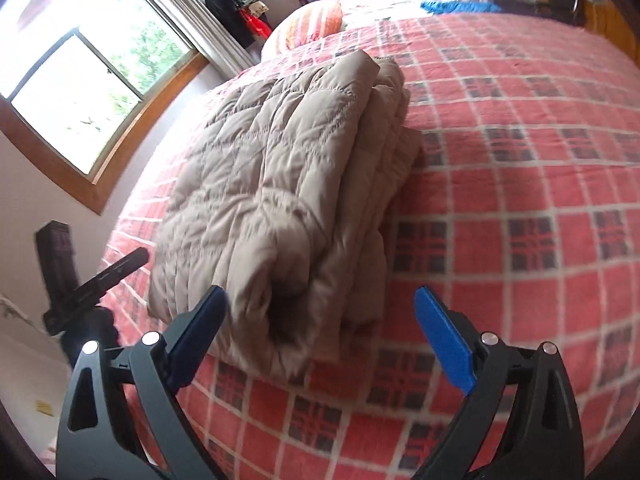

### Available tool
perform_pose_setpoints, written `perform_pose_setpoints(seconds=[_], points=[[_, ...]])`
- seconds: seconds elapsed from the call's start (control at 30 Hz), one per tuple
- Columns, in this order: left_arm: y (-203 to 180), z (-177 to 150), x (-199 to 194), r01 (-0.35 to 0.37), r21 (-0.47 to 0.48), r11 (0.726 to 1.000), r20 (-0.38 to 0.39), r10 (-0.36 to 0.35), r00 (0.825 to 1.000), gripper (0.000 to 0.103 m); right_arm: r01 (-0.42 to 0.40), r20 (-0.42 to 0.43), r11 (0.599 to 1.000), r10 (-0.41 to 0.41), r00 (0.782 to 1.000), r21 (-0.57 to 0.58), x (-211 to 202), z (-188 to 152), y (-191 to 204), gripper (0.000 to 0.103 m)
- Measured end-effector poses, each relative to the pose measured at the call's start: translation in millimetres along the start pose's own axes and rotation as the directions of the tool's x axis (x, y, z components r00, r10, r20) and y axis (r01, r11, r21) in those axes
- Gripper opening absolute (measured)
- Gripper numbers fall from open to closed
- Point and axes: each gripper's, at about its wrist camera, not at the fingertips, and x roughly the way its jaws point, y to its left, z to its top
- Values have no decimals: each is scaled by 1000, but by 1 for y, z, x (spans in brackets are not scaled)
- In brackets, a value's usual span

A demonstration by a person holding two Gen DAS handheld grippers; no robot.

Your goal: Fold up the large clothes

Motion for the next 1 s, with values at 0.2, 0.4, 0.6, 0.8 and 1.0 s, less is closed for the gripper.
perform_pose_setpoints(seconds=[0.2,0.4,0.6,0.8,1.0], points=[[-19,-41,-38,-140,54,989,56,136,989,93,177,102,983,-171,980,-51,-27,-57,28,95],[-34,-66,-70,-235,58,970,107,228,968,94,285,170,956,-271,948,-68,-48,-93,65,95],[-42,-84,-89,-273,54,961,105,266,958,94,374,190,925,-357,915,-64,-51,-116,77,95],[-48,-102,-109,-308,57,950,127,299,946,94,408,210,911,-388,897,-58,-65,-134,88,95],[-52,-116,-131,-314,55,948,164,302,939,94,423,232,904,-401,886,-54,-78,-148,97,95]])
